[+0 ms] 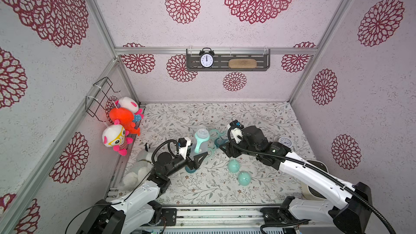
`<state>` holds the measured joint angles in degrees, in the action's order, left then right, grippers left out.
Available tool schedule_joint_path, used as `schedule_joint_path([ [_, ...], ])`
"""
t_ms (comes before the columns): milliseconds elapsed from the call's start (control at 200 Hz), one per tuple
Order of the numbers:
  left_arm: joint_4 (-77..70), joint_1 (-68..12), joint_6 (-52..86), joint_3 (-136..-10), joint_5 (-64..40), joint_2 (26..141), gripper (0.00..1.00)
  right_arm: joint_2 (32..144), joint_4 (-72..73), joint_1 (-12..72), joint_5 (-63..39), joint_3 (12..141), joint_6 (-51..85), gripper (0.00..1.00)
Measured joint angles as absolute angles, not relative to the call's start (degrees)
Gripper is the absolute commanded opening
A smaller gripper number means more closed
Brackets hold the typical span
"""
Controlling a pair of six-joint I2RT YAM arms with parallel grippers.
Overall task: Assemble the baby bottles
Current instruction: Close the nipple on the baby bottle.
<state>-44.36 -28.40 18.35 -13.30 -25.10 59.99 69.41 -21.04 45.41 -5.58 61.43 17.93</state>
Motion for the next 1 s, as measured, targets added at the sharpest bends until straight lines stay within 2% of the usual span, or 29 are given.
schedule_joint_path([
  [595, -42.7, -34.5, 14.5, -13.8, -24.0, 65.8, 0.00, 76.4, -30.5, 43.3, -15.8, 78.2, 14.7, 0.43],
  [1001, -40.7, -36.1, 12.5, -15.1, -22.3, 66.2, 0.00, 81.0, -33.1, 43.2, -21.0, 80.0, 14.2, 0.43],
])
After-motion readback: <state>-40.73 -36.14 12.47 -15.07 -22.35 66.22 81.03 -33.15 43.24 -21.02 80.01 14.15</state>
